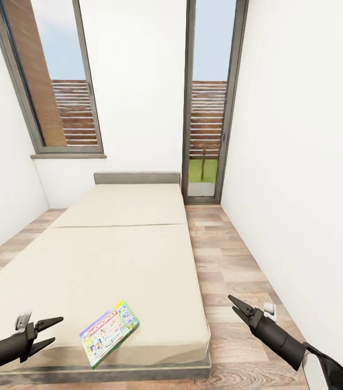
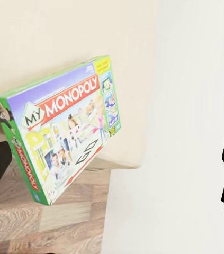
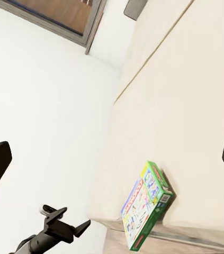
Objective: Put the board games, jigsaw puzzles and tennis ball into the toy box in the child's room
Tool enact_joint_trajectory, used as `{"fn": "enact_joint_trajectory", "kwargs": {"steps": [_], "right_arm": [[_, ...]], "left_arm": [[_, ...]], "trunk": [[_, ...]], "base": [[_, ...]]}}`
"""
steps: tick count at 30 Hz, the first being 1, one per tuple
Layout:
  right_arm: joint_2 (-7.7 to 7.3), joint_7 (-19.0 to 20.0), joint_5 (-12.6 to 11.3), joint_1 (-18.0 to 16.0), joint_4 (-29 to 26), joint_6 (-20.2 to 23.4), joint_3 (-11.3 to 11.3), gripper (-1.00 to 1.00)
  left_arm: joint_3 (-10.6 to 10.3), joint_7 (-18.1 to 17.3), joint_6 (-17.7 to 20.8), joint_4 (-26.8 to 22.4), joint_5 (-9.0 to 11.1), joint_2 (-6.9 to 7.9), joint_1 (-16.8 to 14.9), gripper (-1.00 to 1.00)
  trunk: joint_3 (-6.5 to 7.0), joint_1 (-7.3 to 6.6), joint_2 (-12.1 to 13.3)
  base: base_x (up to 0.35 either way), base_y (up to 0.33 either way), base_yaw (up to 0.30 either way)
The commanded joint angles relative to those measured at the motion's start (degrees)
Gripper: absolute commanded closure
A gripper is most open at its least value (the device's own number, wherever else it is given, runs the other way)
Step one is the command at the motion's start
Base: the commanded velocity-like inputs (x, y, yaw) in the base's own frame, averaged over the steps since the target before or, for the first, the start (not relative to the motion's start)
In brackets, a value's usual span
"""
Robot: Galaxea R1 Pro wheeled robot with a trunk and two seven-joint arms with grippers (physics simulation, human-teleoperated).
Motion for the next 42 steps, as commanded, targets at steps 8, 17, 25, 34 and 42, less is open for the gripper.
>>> {"fn": "enact_joint_trajectory", "kwargs": {"steps": [8, 17, 25, 34, 42], "right_arm": [[0.48, -1.35, -0.17, -0.22, 0.13, 0.31, -0.13, -1.0], [0.35, -1.98, -0.23, -0.32, 0.18, 0.31, -0.13, -1.0], [0.07, -2.03, -0.27, -0.33, 0.18, 0.36, -0.13, -1.0], [-0.16, -2.04, -0.04, -0.33, -0.22, 0.36, -0.13, -1.0], [-0.2, -1.94, -0.17, -0.33, -0.19, 0.38, -0.16, -1.0]], "left_arm": [[0.21, -0.7, -1.45, 0.49, -0.06, 0.44, 0.21, -1.0], [0.2, -0.46, -1.69, 0.55, -0.04, 0.34, 0.25, -1.0], [0.19, -0.2, -1.25, 0.55, -0.11, 0.04, 0.25, -1.0], [0.25, -0.12, -0.97, 0.51, -0.12, -0.04, 0.25, -1.0], [0.1, -0.05, -0.97, 1.21, -0.23, -0.14, 0.25, -1.0]], "trunk": [[-1.5, 1.76, -3.25], [-3.11, 3.73, -6.86], [-4.55, 5.49, -10.07], [-6.17, 7.47, -13.68], [-7.6, 9.22, -16.89]], "base": [[0.0, 0.0, 0.0], [0.0, 0.0, 0.0], [0.0, 0.0, 0.0], [0.0, 0.0, 0.0], [0.0, 0.0, 0.0]]}}
